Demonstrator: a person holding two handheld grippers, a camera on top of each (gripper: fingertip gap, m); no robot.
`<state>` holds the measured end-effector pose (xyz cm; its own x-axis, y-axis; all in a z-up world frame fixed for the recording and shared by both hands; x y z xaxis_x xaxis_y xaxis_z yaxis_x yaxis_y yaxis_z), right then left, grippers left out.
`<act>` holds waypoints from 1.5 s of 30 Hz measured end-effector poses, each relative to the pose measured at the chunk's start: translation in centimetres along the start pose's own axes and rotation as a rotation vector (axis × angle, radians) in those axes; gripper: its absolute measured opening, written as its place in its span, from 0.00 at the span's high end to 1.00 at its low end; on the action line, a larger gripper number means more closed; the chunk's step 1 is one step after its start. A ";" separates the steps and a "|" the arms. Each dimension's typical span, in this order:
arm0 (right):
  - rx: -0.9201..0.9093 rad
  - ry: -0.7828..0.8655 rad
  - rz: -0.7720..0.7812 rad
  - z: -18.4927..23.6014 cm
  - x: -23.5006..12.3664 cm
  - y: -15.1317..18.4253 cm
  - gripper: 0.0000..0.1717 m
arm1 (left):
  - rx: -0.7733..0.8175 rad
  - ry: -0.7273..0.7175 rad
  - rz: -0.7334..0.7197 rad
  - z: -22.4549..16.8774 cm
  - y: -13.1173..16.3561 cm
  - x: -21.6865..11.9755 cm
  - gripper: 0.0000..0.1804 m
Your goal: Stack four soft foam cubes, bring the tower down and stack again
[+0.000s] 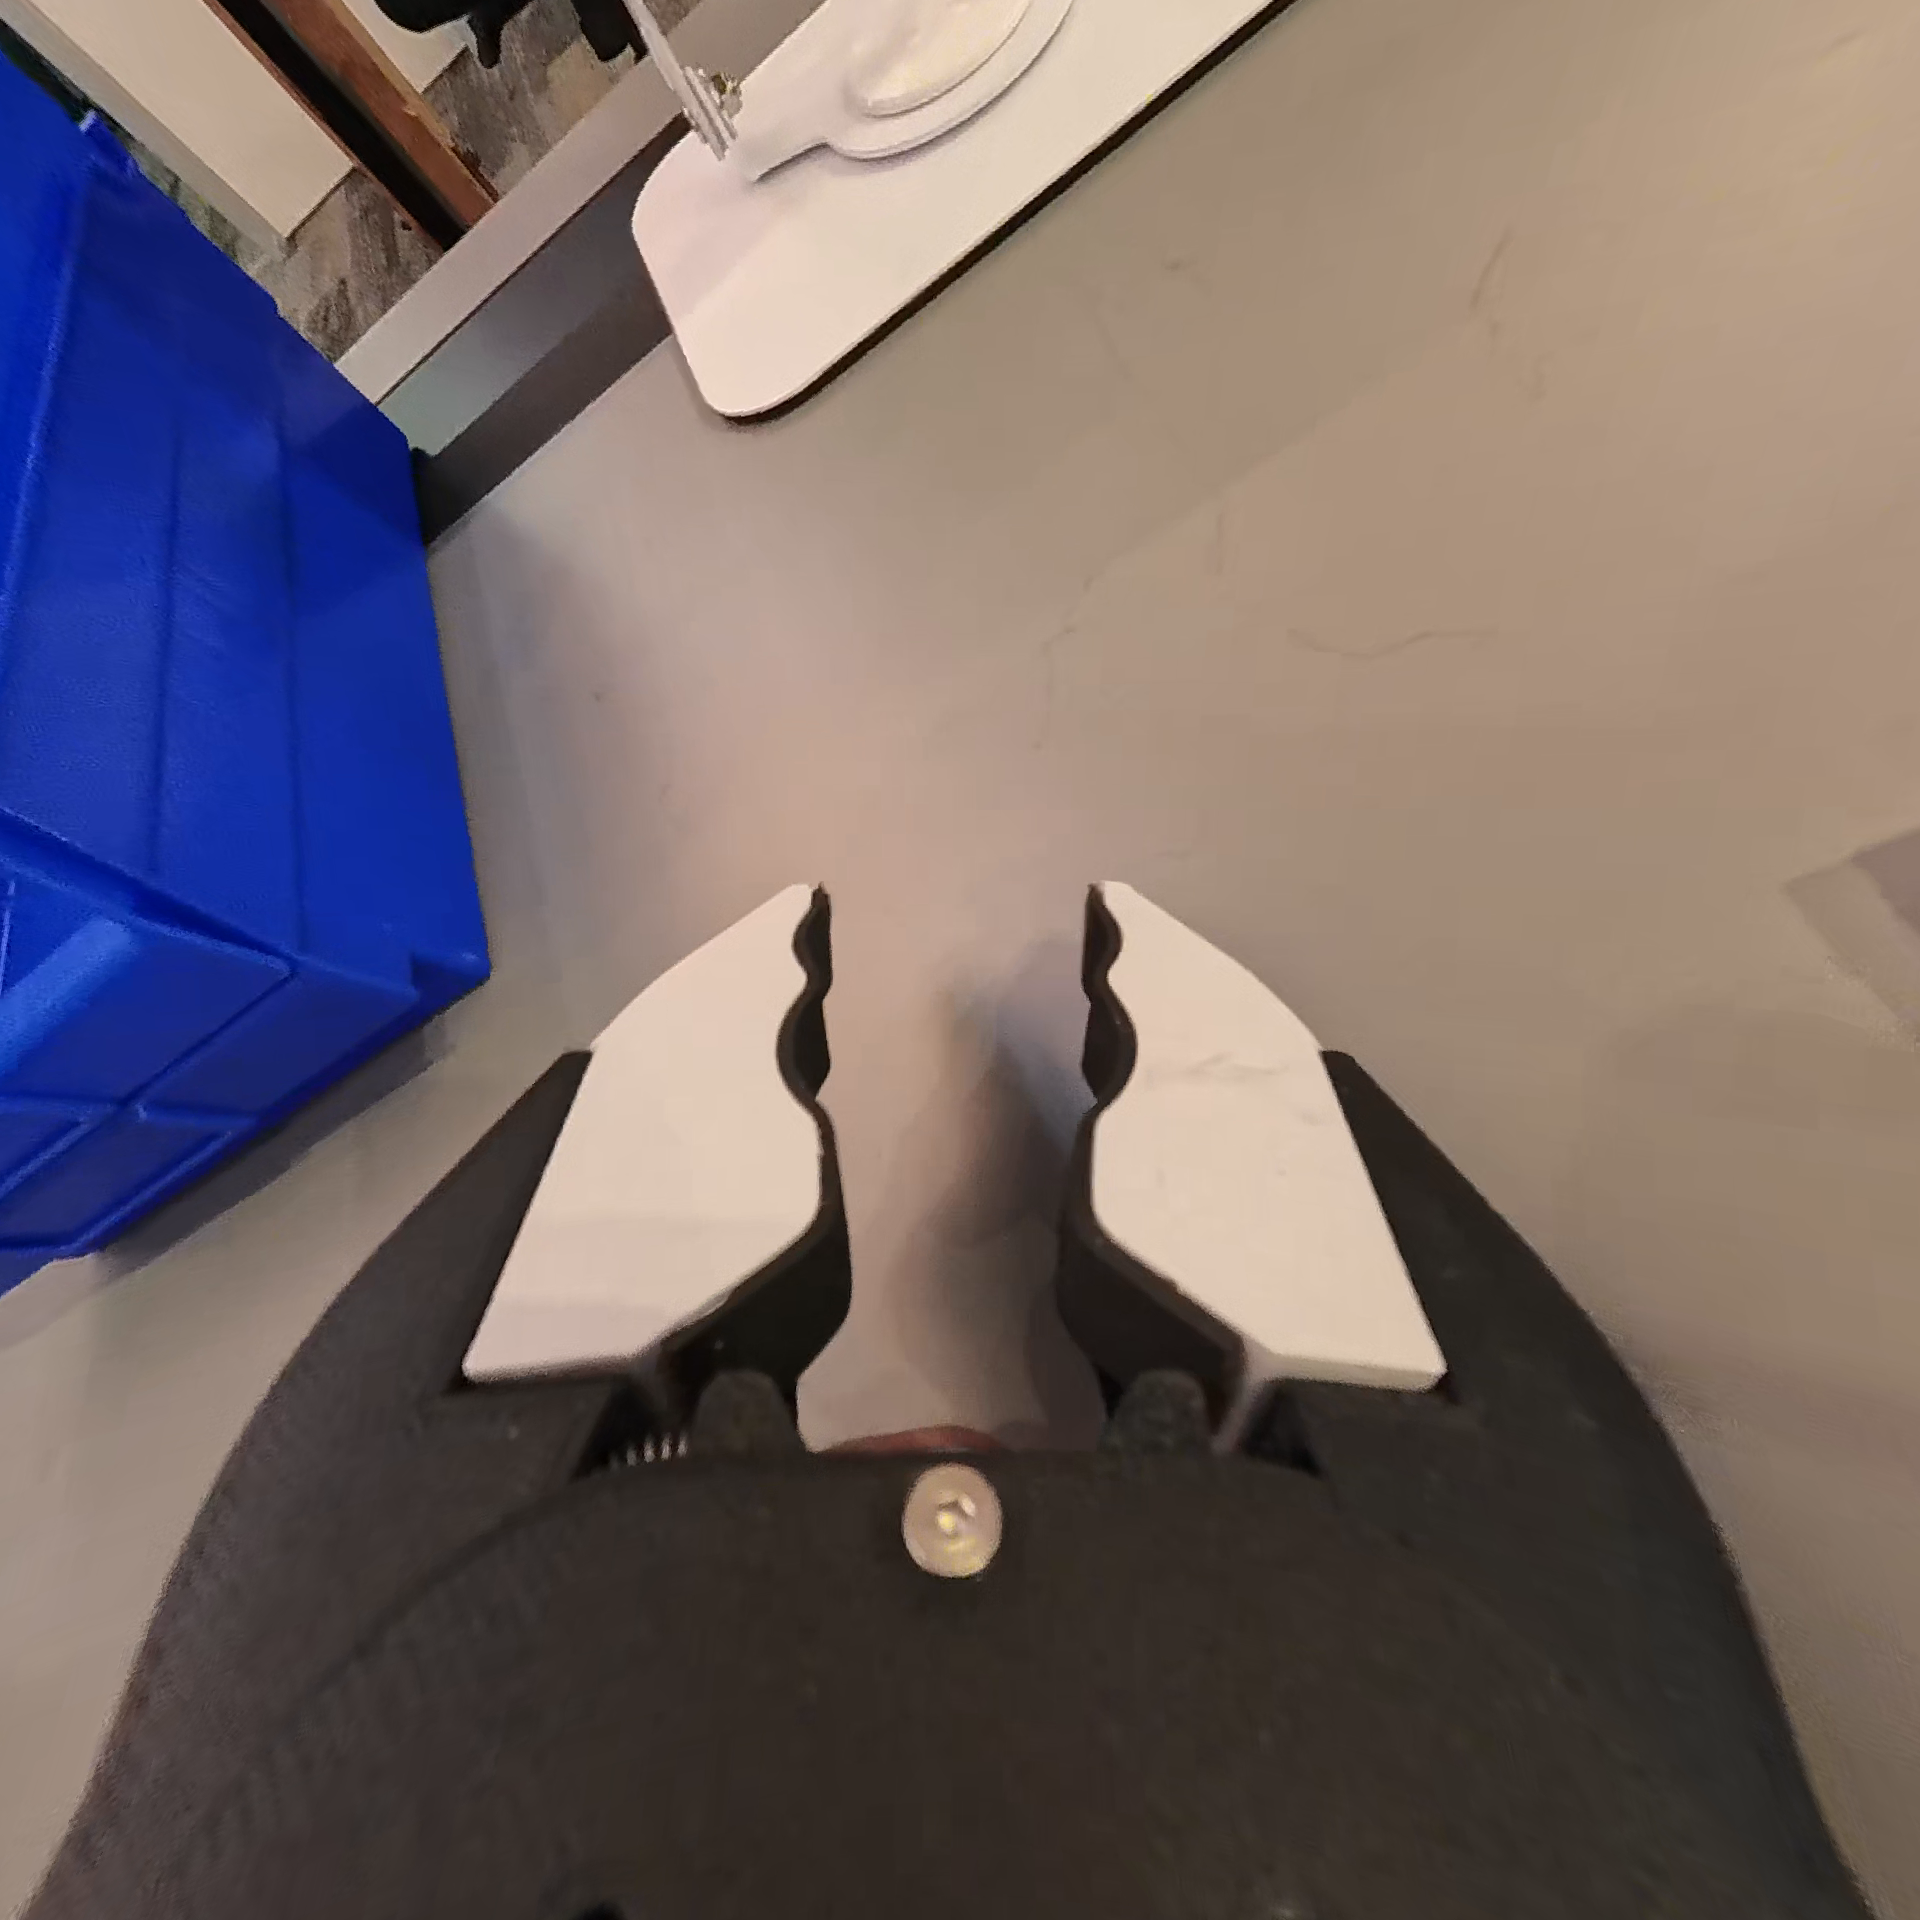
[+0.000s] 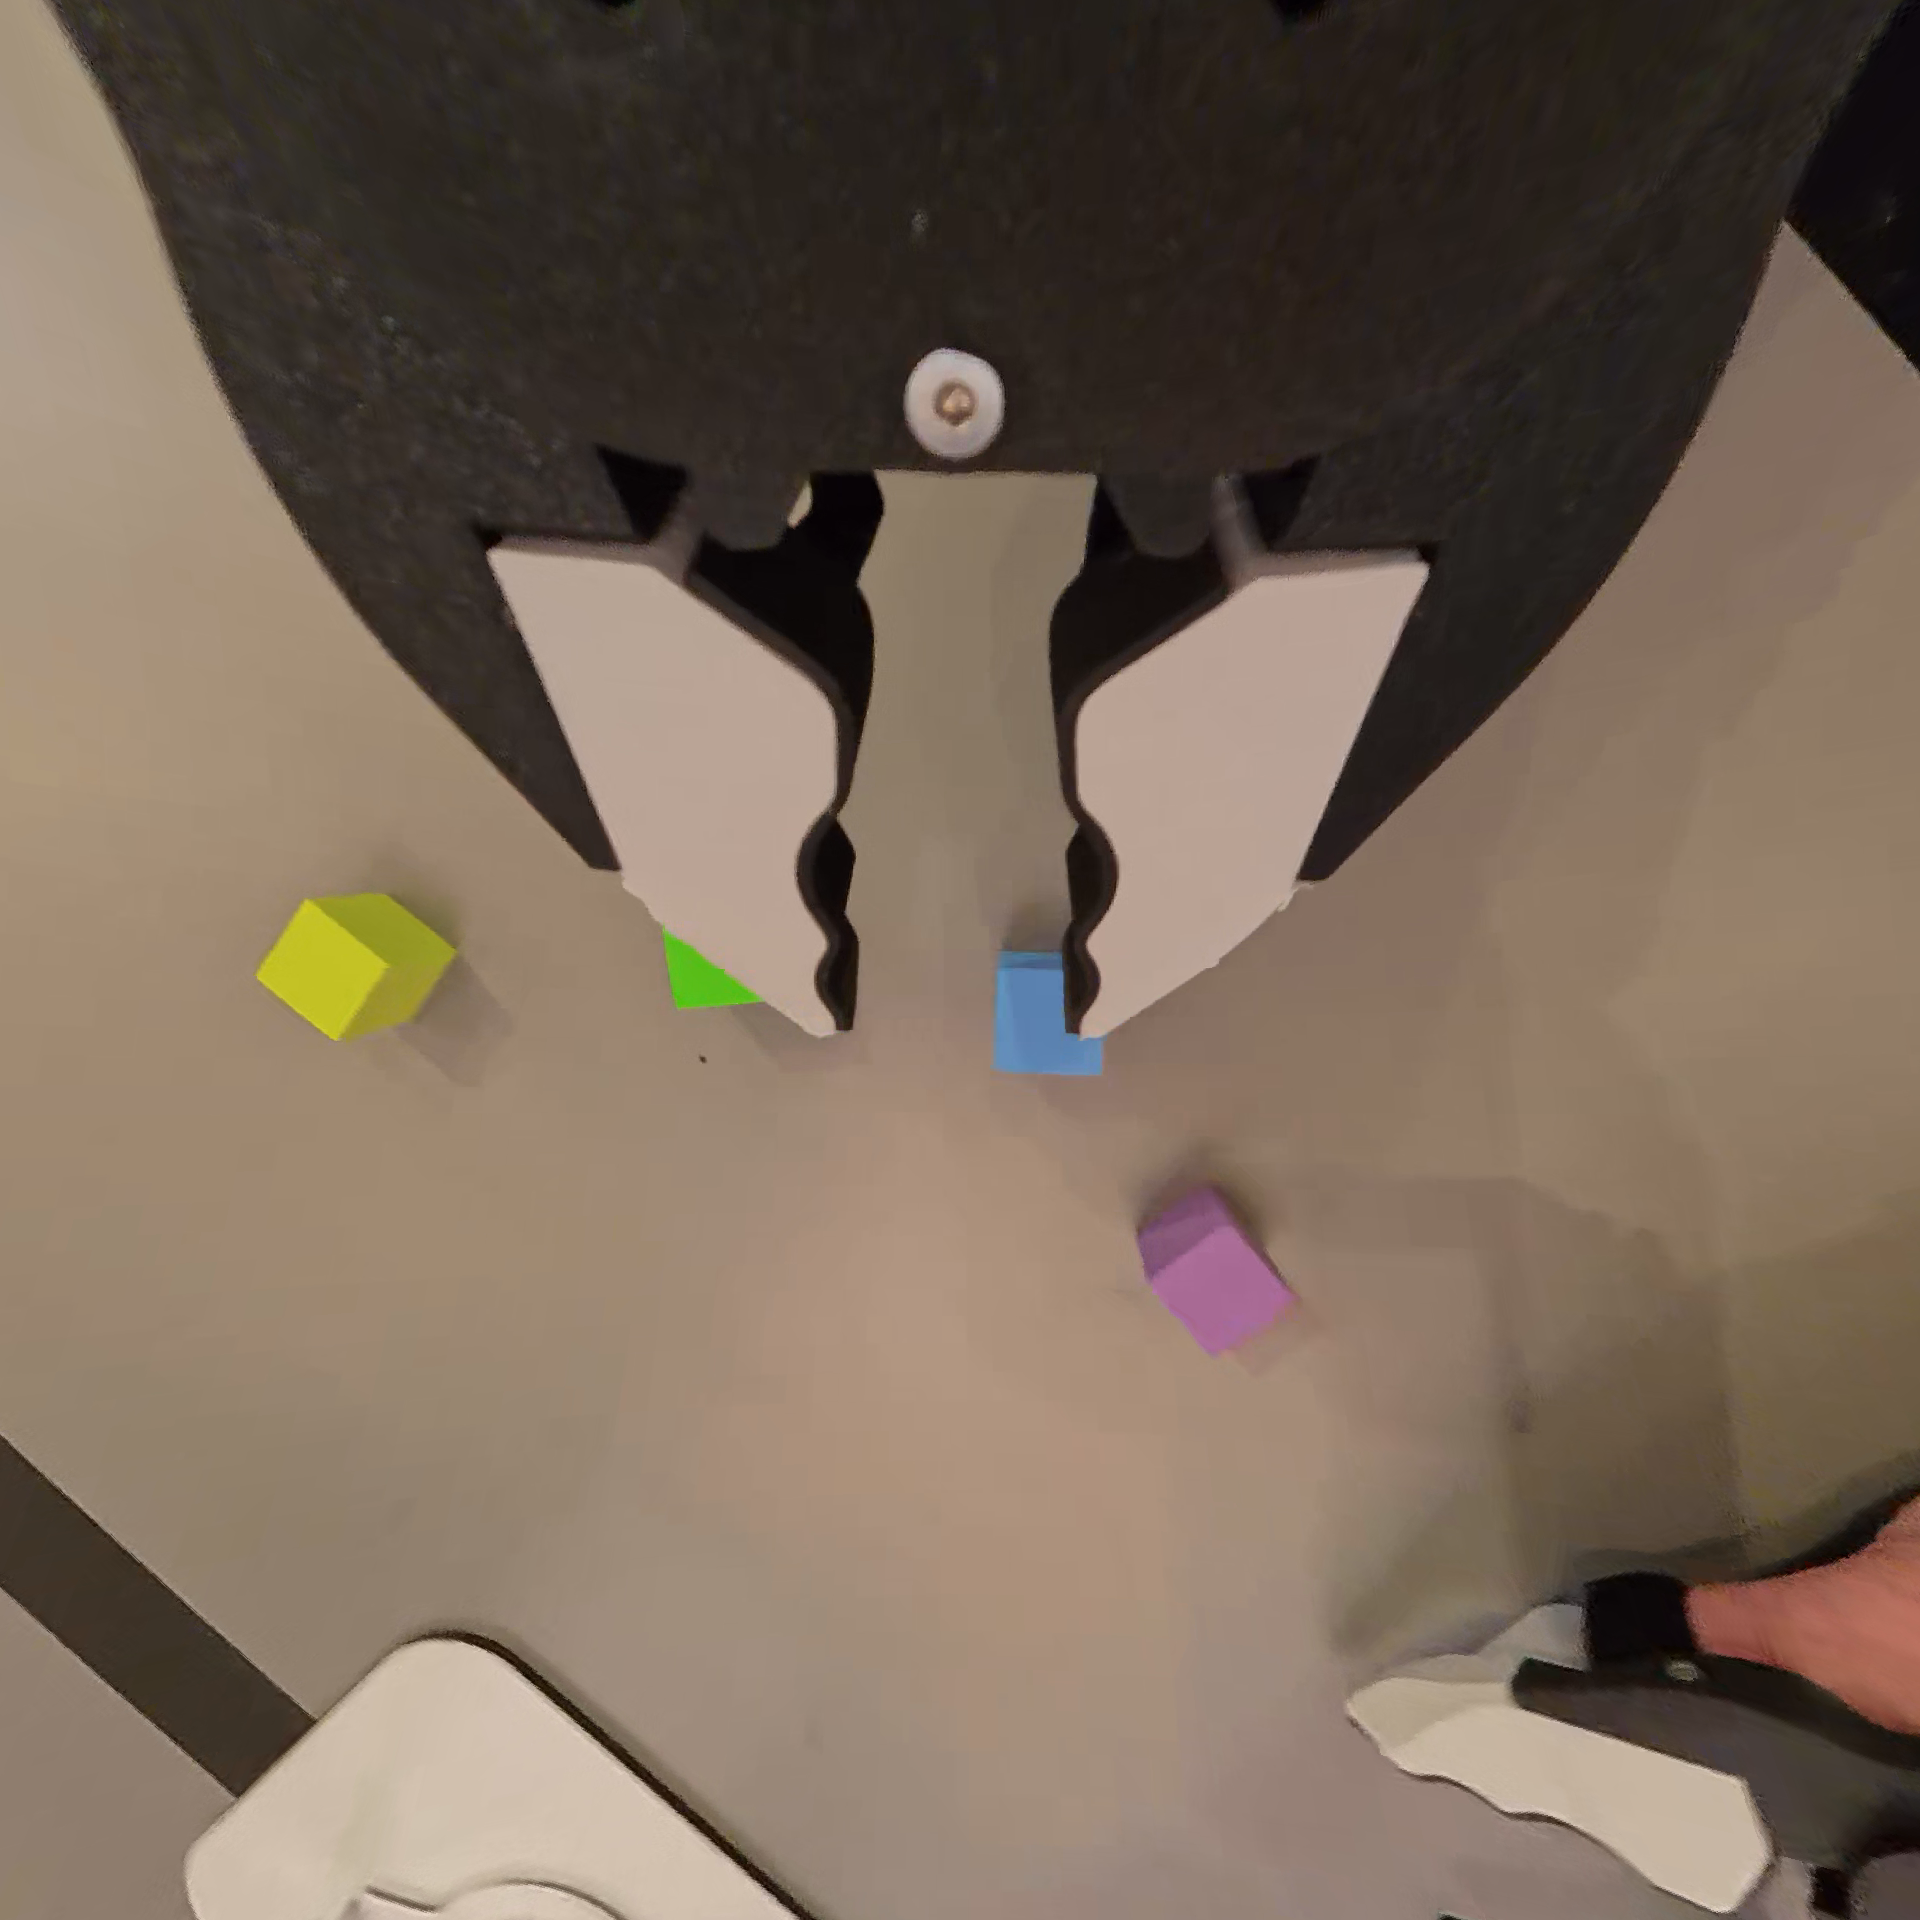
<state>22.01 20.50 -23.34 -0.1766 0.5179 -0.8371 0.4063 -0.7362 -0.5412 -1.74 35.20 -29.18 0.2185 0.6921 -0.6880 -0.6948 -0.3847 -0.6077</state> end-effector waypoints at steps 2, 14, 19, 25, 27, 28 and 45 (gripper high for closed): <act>-0.031 -0.009 0.016 0.5 0.3 -0.2 0.76 | -0.016 0.003 0.003 0.2 0.0 0.0 0.73; -0.080 -0.030 0.192 1.4 3.3 0.2 0.76 | -0.005 0.013 -0.006 0.1 0.0 0.0 0.72; -0.081 -0.019 0.249 1.7 4.3 0.1 0.81 | -0.015 0.027 0.000 0.1 0.0 0.1 0.72; -0.131 -0.081 0.180 2.4 3.9 -1.0 0.85 | -0.012 0.027 -0.001 0.1 0.0 0.0 0.72; -0.167 -0.119 0.143 2.7 3.4 -1.9 0.85 | -0.012 0.027 0.000 0.1 0.0 0.1 0.73; -0.190 -0.132 0.127 2.8 3.1 -2.4 0.85 | -0.014 0.028 0.000 0.1 0.0 0.1 0.73; -0.579 -0.265 0.164 3.4 4.0 -7.4 0.85 | -0.026 0.042 0.005 0.3 -0.1 0.3 0.72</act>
Point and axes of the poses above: each gripper's, where its closed fingertips meet, x out along the fingers, y out of its underside, z = x × y across the jaws, the point moved 7 cm from there along -x, back along the fingers, and after that the axes turned 9 degrees about z, right-handed, at the moved point
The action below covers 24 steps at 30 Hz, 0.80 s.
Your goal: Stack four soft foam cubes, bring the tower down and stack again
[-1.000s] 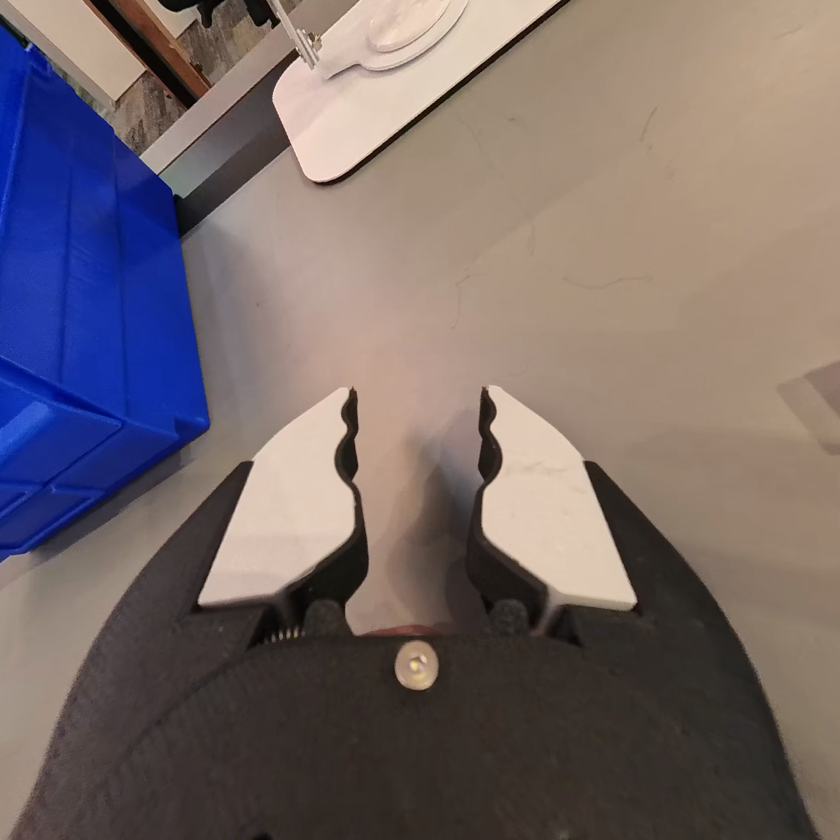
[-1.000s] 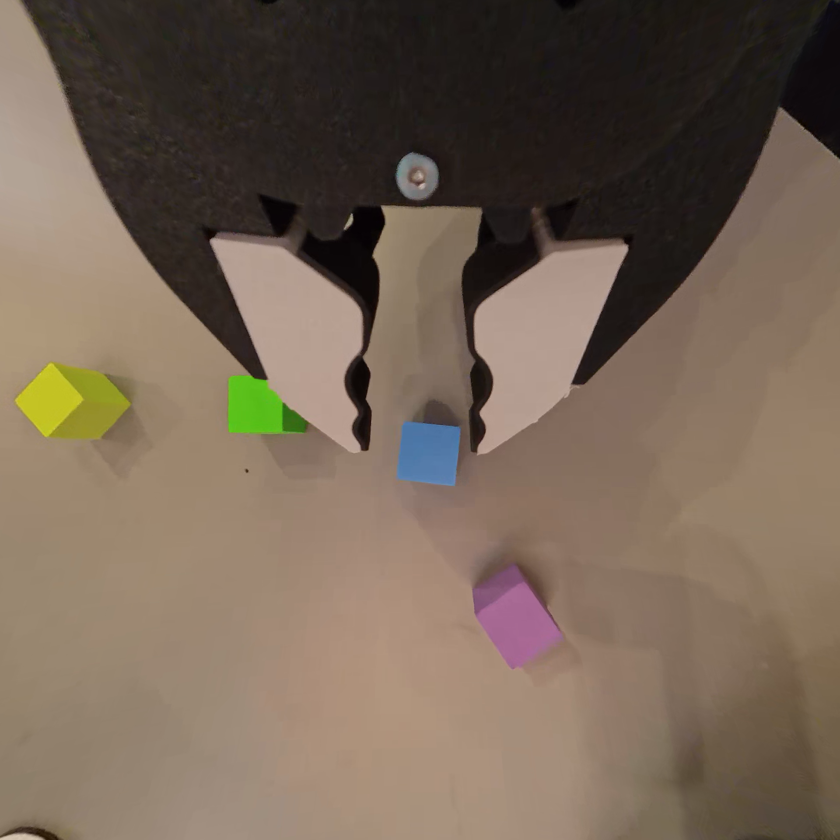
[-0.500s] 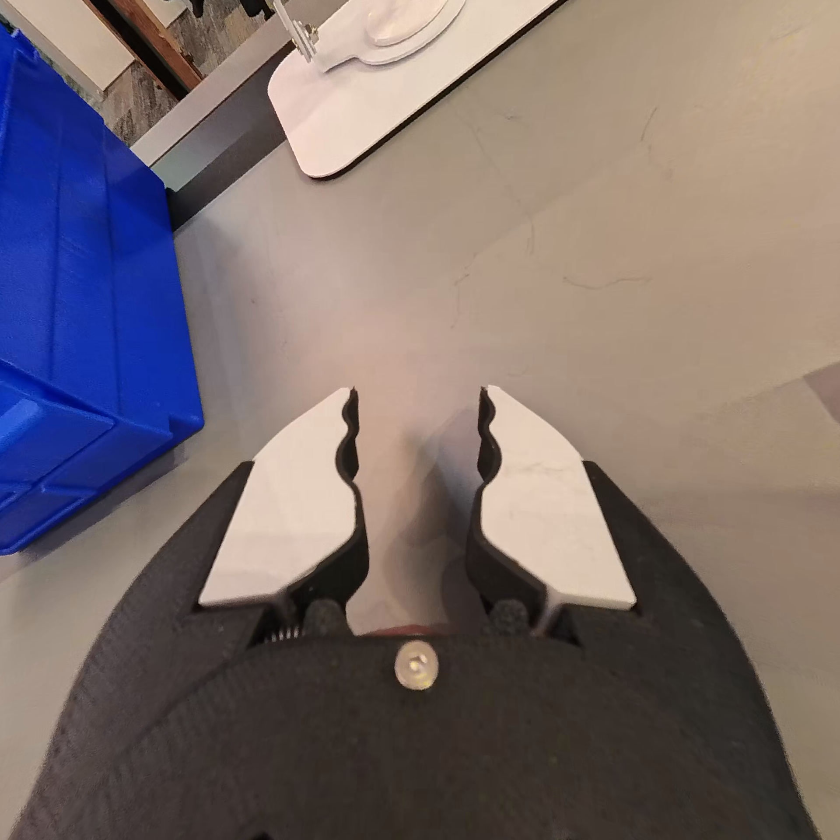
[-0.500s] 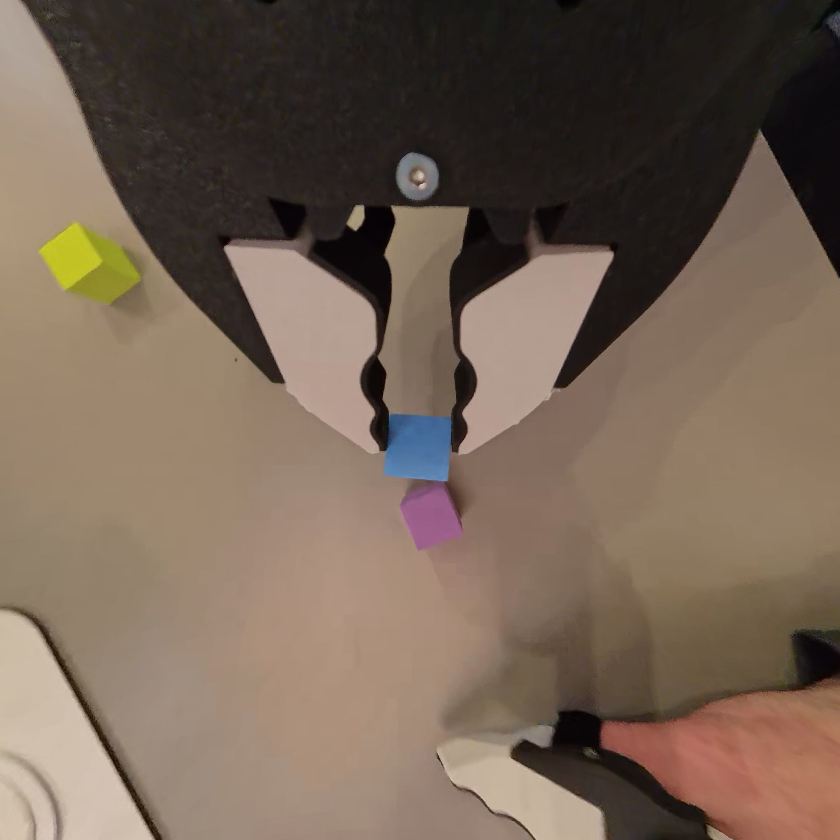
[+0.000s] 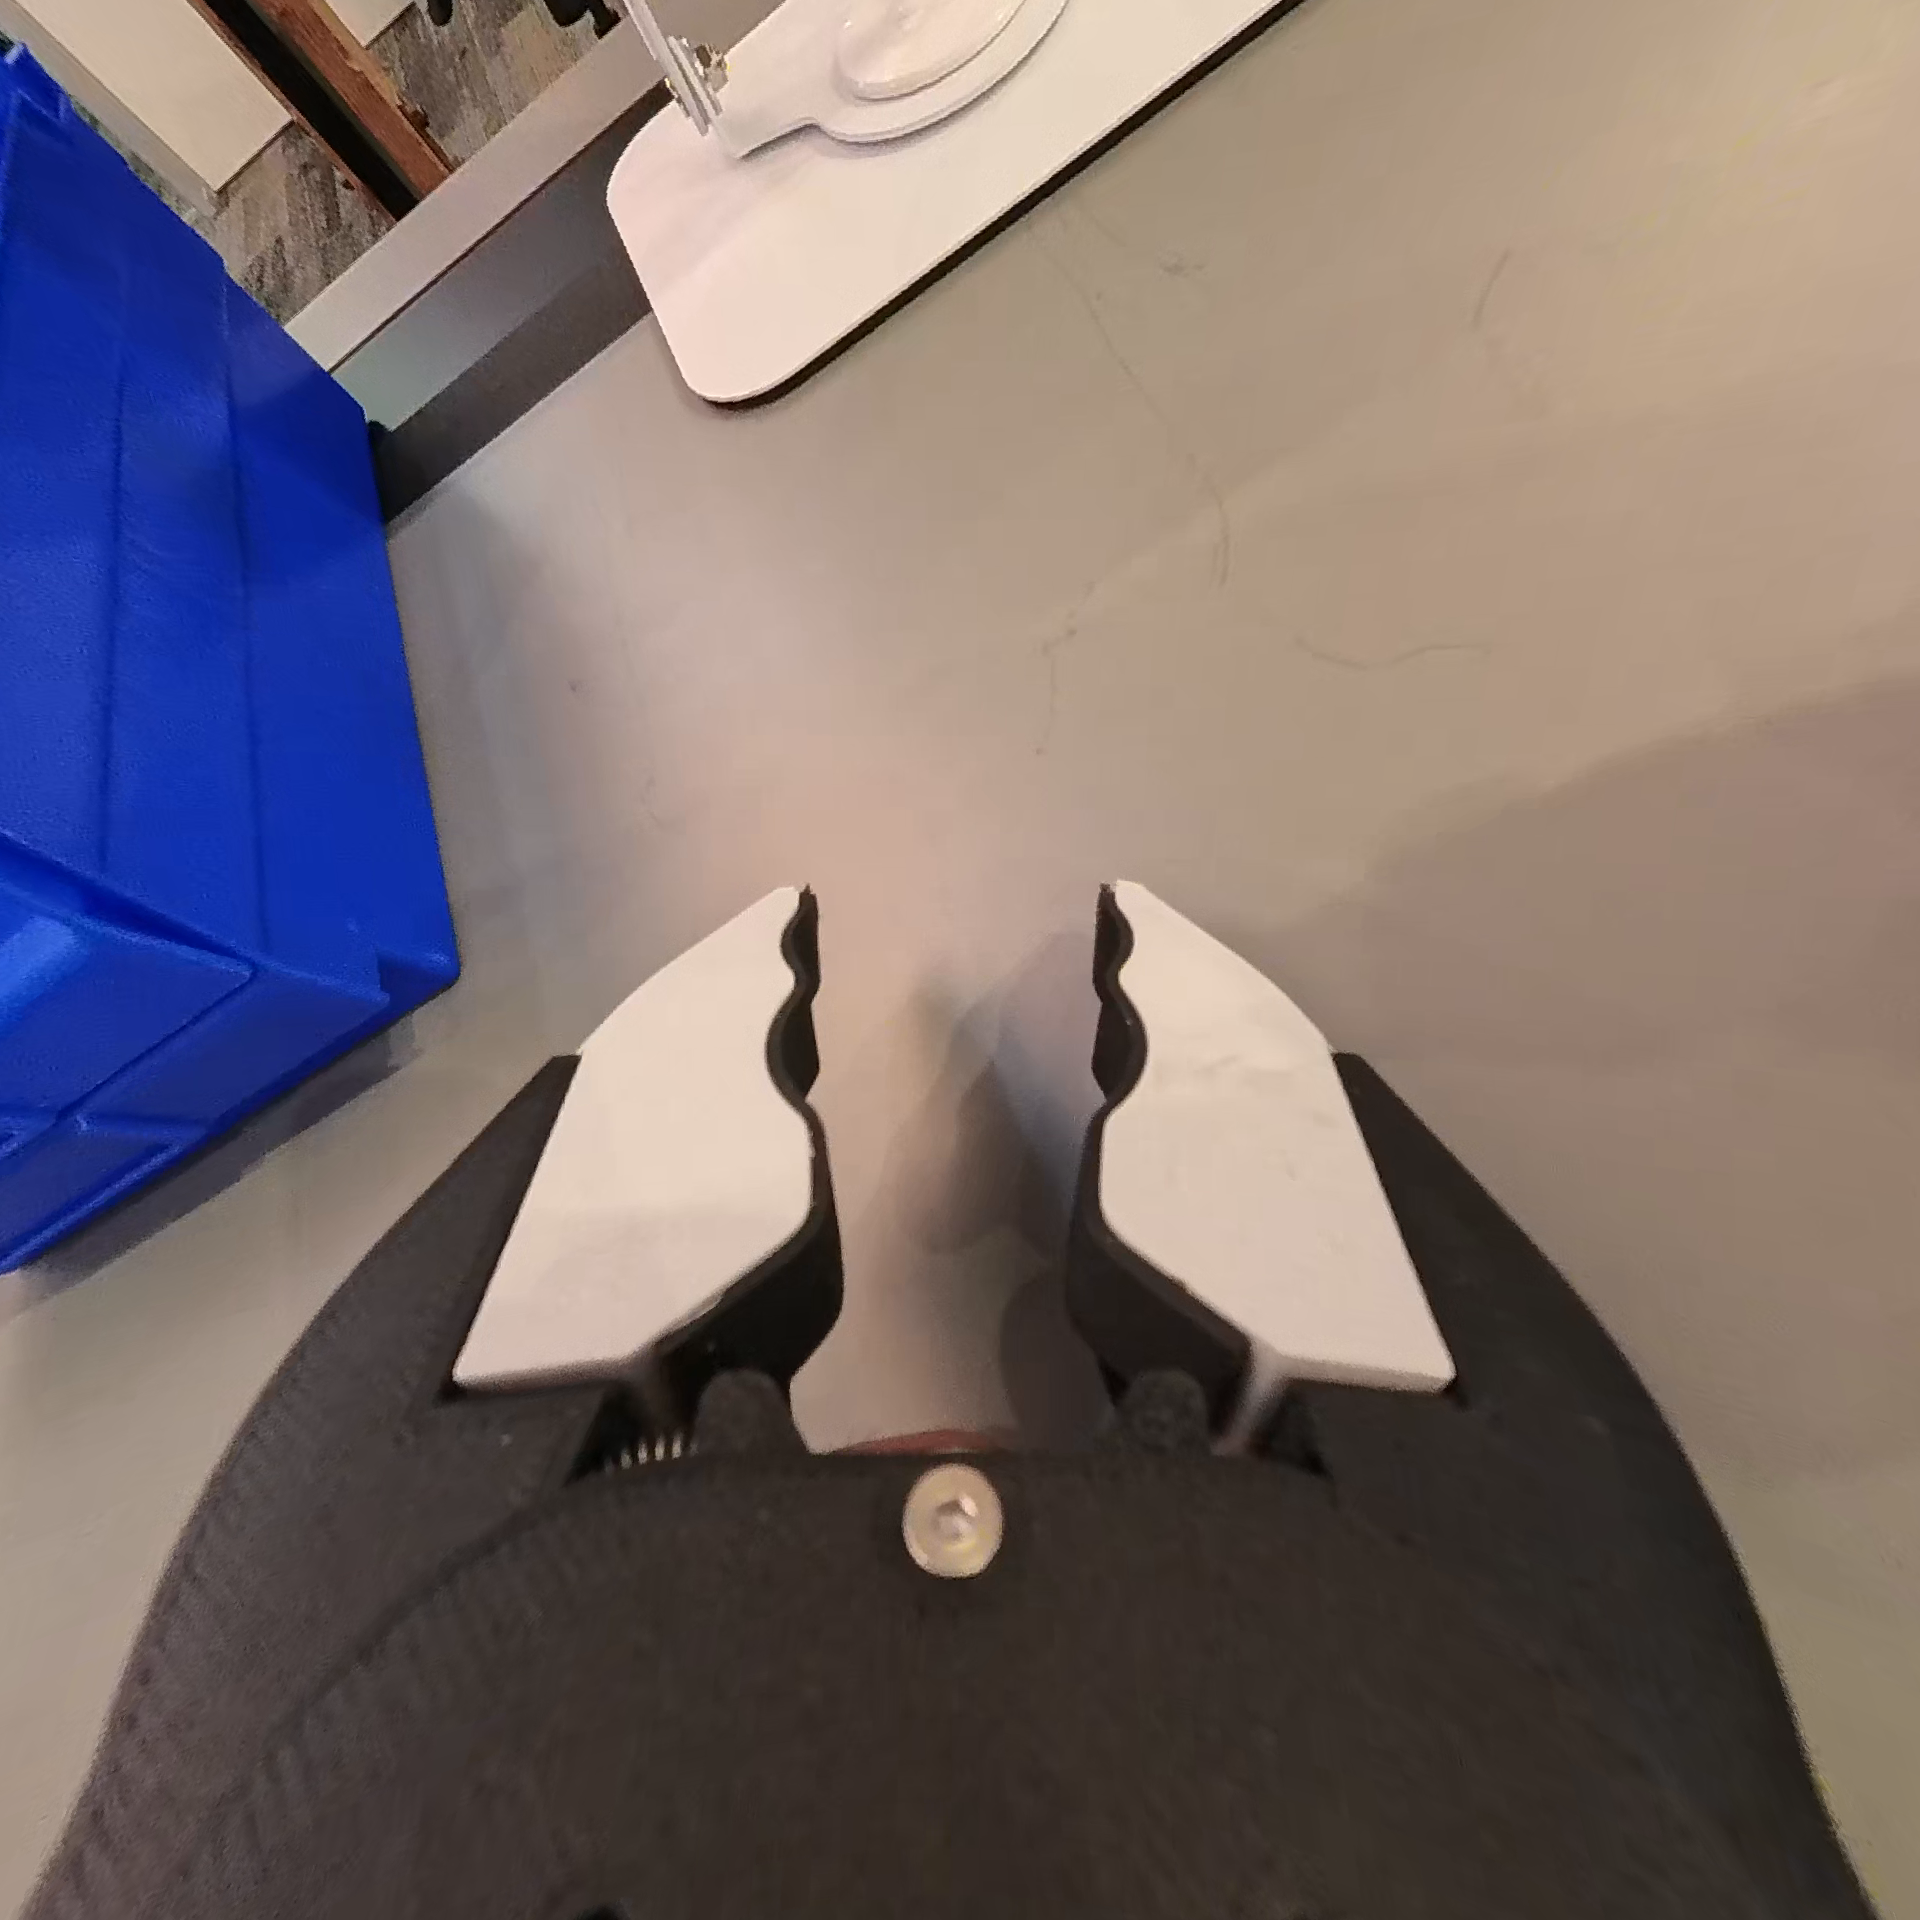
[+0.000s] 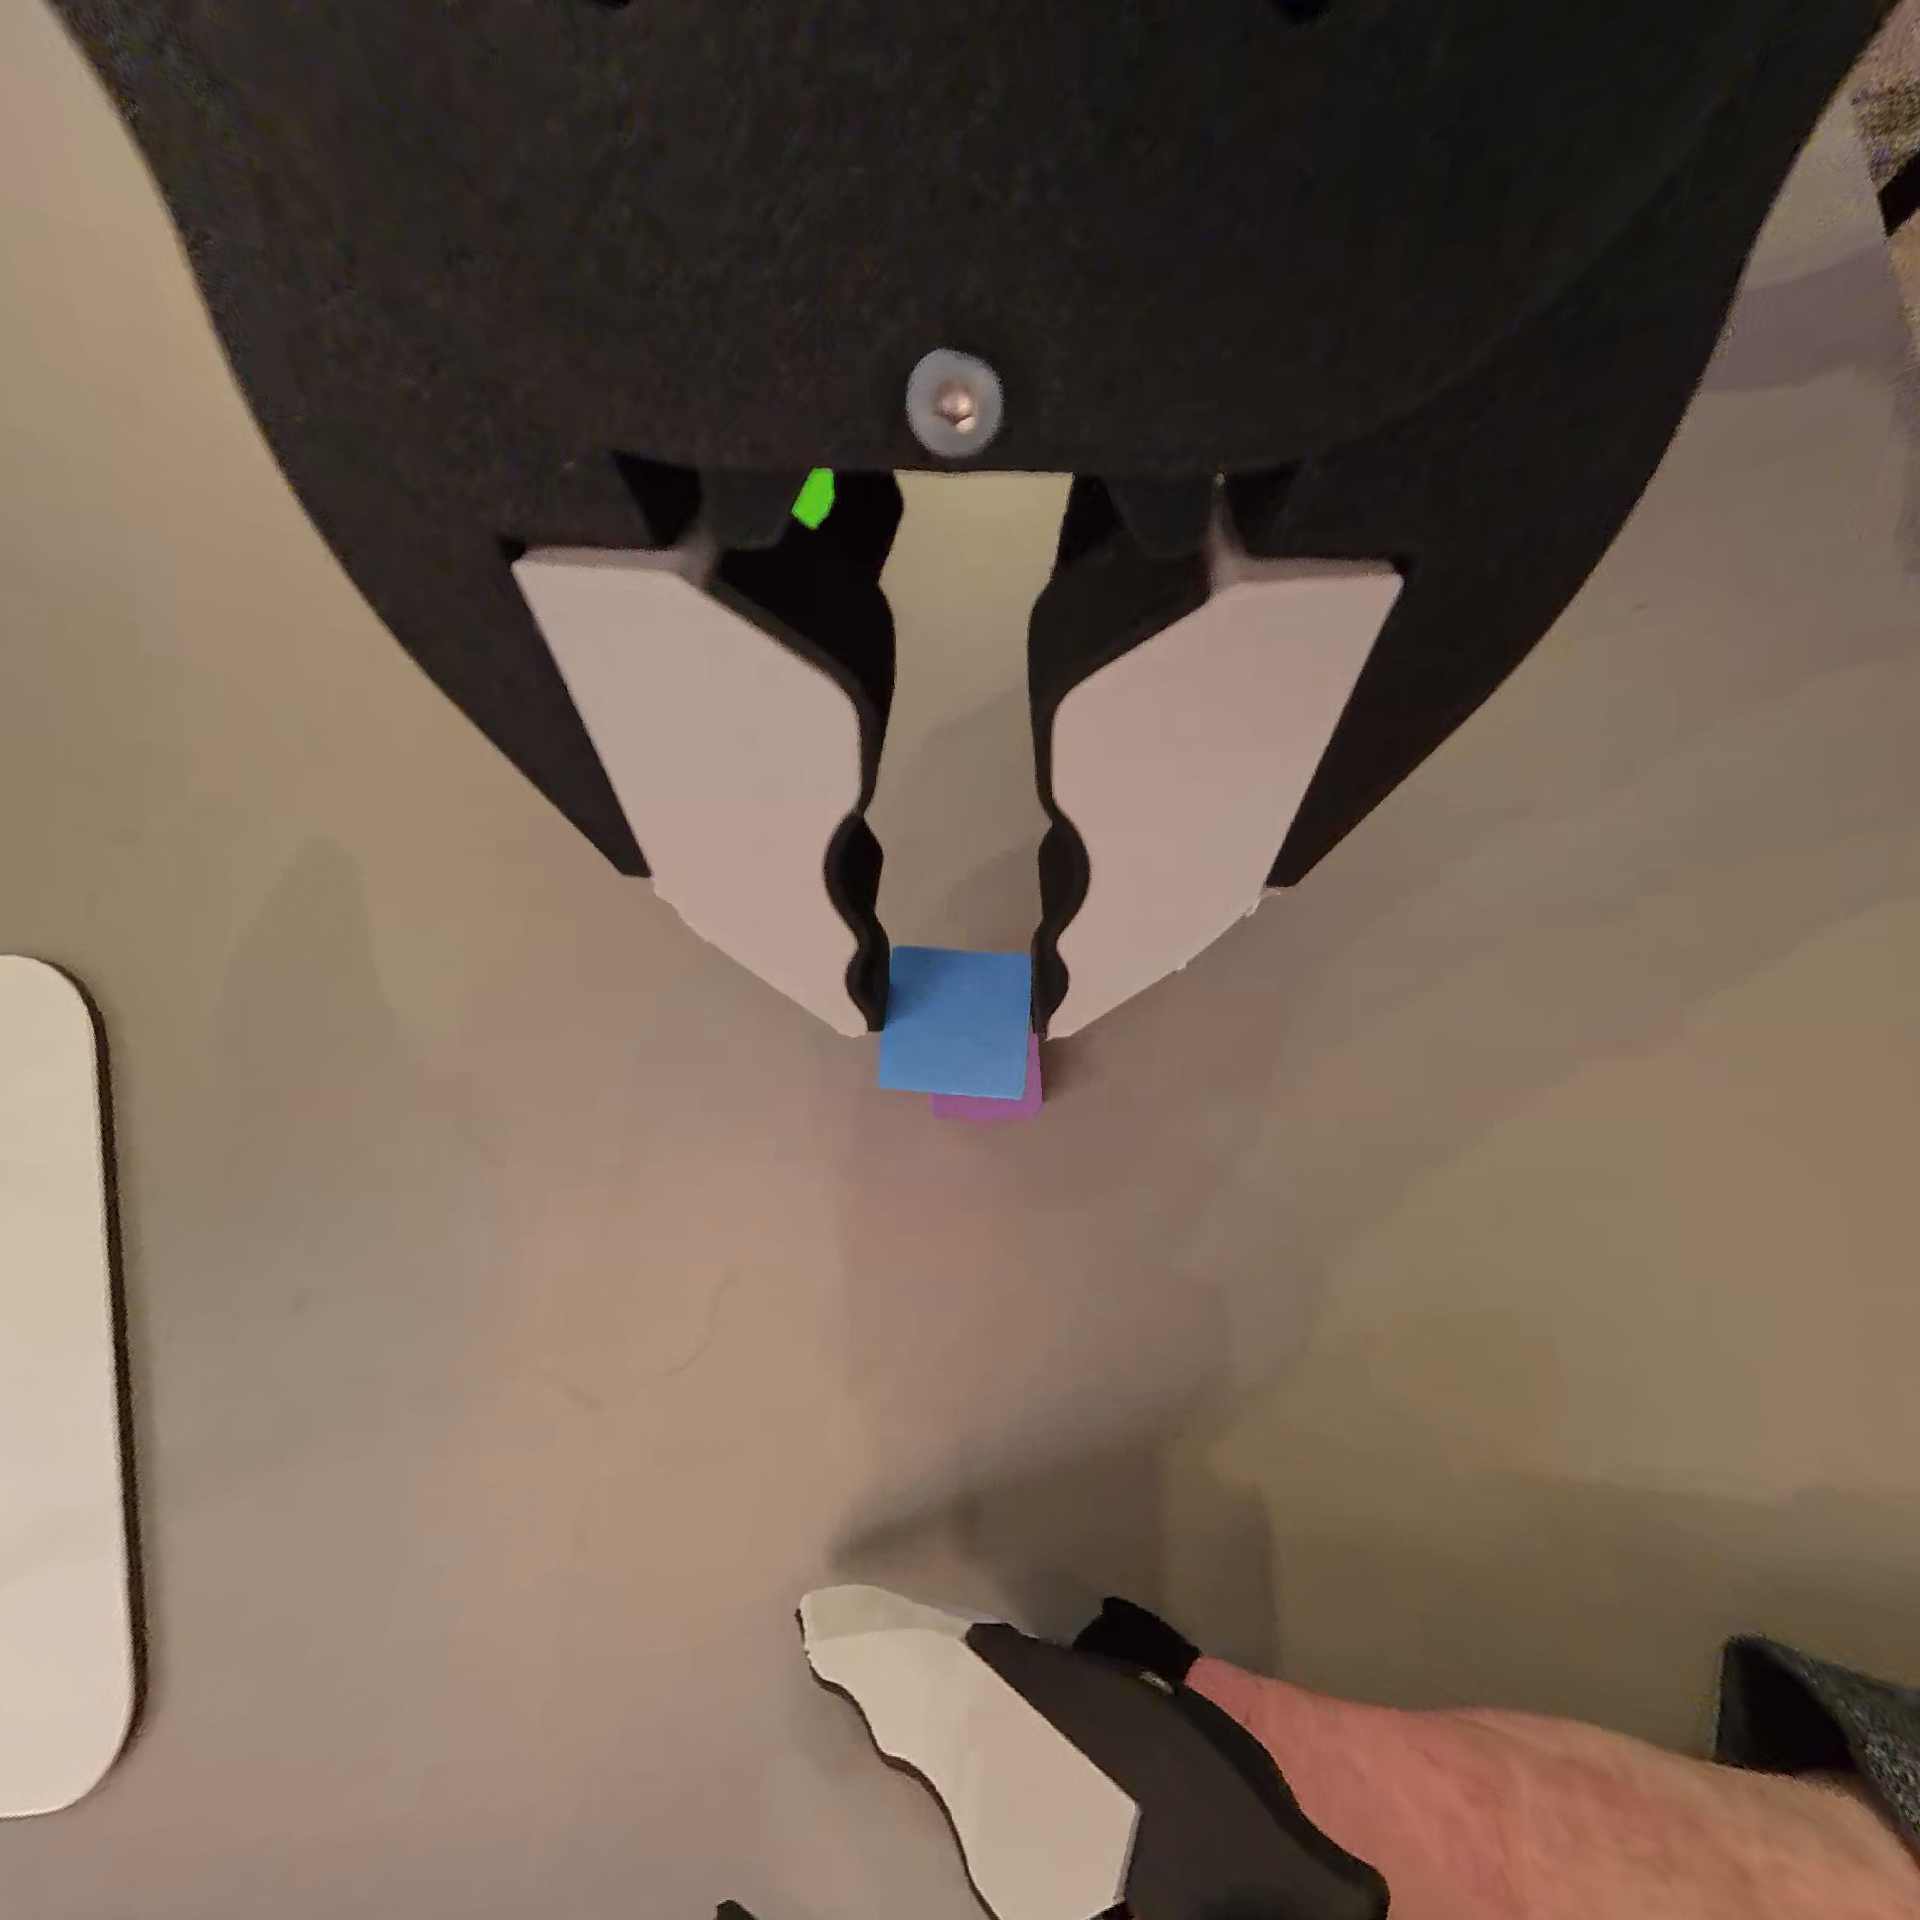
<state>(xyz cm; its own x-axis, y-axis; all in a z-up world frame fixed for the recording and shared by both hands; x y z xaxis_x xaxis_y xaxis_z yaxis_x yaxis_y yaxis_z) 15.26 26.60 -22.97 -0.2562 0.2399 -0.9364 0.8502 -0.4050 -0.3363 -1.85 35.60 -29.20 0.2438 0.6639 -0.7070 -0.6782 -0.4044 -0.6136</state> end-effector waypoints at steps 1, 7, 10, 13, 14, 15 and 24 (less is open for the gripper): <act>-0.013 -0.005 0.001 0.0 0.2 -0.2 0.85 | 0.001 0.000 0.000 0.0 0.0 0.0 0.72; -0.097 -0.035 0.017 0.3 1.3 -0.5 0.85 | 0.003 0.002 -0.001 0.0 0.0 0.0 0.73; -0.110 -0.045 0.020 0.2 1.5 -0.4 0.85 | 0.004 0.003 -0.001 0.0 0.0 0.0 0.73; -0.113 -0.051 0.020 -0.1 1.6 -0.3 0.85 | 0.005 0.003 -0.001 -0.1 0.0 0.0 0.73; -0.114 -0.057 0.019 -0.2 1.7 -0.3 0.85 | 0.005 0.003 -0.002 -0.1 0.0 0.0 0.73; -0.119 -0.062 0.014 -0.2 1.7 -0.3 0.85 | 0.006 0.003 -0.002 -0.1 0.0 0.0 0.73; -0.138 -0.087 0.018 -0.3 1.9 -0.3 0.85 | 0.009 -0.001 -0.004 -0.1 0.0 0.0 0.73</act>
Point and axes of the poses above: each gripper's, where its closed fingertips meet, x out along the fingers, y out of its underside, z = x × y across the jaws, the point moved 7 cm from there along -x, back along the fingers, and after that the axes turned 9 degrees about z, right-handed, at the moved point
